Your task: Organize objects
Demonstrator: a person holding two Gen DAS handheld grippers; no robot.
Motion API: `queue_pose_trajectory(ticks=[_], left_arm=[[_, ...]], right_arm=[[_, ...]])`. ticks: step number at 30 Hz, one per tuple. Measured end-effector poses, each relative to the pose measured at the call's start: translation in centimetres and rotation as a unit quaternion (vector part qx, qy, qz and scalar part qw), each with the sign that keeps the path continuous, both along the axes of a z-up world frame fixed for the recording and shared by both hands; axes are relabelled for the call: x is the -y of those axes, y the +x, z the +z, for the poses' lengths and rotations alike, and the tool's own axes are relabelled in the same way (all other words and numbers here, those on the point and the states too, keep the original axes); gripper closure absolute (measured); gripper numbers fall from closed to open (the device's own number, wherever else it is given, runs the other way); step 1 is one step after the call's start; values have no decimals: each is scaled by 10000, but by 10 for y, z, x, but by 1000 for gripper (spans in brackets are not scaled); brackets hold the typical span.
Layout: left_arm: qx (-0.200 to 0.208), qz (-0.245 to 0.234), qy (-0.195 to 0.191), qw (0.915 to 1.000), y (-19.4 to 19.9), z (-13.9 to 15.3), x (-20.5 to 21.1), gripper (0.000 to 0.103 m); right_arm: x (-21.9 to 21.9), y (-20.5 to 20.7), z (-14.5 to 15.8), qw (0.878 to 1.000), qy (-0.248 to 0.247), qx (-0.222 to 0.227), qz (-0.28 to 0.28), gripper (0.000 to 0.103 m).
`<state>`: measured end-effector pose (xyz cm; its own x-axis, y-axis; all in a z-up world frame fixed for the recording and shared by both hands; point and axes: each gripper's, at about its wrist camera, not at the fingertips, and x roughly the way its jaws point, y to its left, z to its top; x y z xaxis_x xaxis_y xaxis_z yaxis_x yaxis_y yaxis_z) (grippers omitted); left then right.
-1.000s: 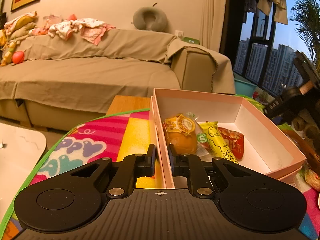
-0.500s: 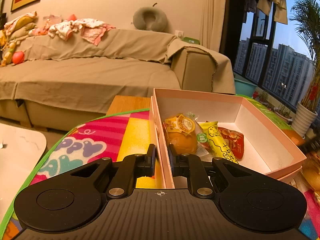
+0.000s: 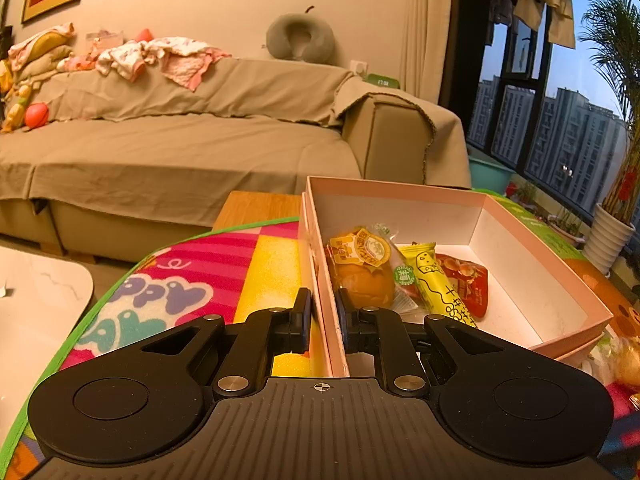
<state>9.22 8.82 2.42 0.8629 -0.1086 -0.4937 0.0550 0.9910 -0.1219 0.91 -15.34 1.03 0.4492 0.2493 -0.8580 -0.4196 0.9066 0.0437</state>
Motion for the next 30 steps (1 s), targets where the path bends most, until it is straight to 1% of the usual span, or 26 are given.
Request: queue_pose_trajectory(ticks=[1, 3, 5, 6, 7, 11, 13, 15, 16, 18, 19, 20, 23, 27, 30], left_arm=[[0, -1, 1, 10000, 0, 0, 0, 88], [1, -2, 0, 10000, 0, 0, 0, 88], [3, -3, -2, 10000, 0, 0, 0, 88], [3, -4, -4, 10000, 0, 0, 0, 88], [2, -4, -4, 10000, 0, 0, 0, 88], [0, -5, -2, 10000, 0, 0, 0, 88], [5, 5, 13, 10000, 0, 0, 0, 87], [2, 9, 18, 10000, -1, 0, 0, 87], [-2, 10, 18, 10000, -2, 0, 0, 87], [-12, 14, 27, 10000, -2, 0, 0, 87], [-17, 18, 36, 10000, -2, 0, 0, 87], [-22, 18, 46, 10000, -3, 0, 0, 87], [-20, 14, 29, 10000, -3, 0, 0, 87], [-22, 9, 30, 10000, -4, 0, 1, 87], [-22, 9, 32, 10000, -4, 0, 1, 87]], right_arm=[[-3, -7, -1, 10000, -17, -7, 49, 75], [-4, -15, 0, 10000, 35, 0, 47, 67], [-2, -16, 4, 9996, 236, 32, -140, 35], [0, -14, 6, 9990, 358, 62, -279, 32], [2, -9, 7, 9981, 439, 85, -413, 31], [8, 14, -2, 9918, 670, -119, -1082, 31], [11, 23, -8, 9873, 734, -124, -1405, 29], [10, 27, -11, 9856, 689, -4, -1544, 28], [7, 26, -12, 9872, 526, 100, -1501, 29], [4, 25, -16, 9893, 205, 283, -1420, 38], [2, 23, -16, 9898, 53, 360, -1376, 47], [2, 20, -15, 9900, -64, 410, -1346, 51], [10, 14, -12, 9901, 1, 289, -1374, 58], [9, -2, -9, 9922, -89, 164, -1236, 60], [5, -21, -7, 9955, -114, 25, -939, 61]])
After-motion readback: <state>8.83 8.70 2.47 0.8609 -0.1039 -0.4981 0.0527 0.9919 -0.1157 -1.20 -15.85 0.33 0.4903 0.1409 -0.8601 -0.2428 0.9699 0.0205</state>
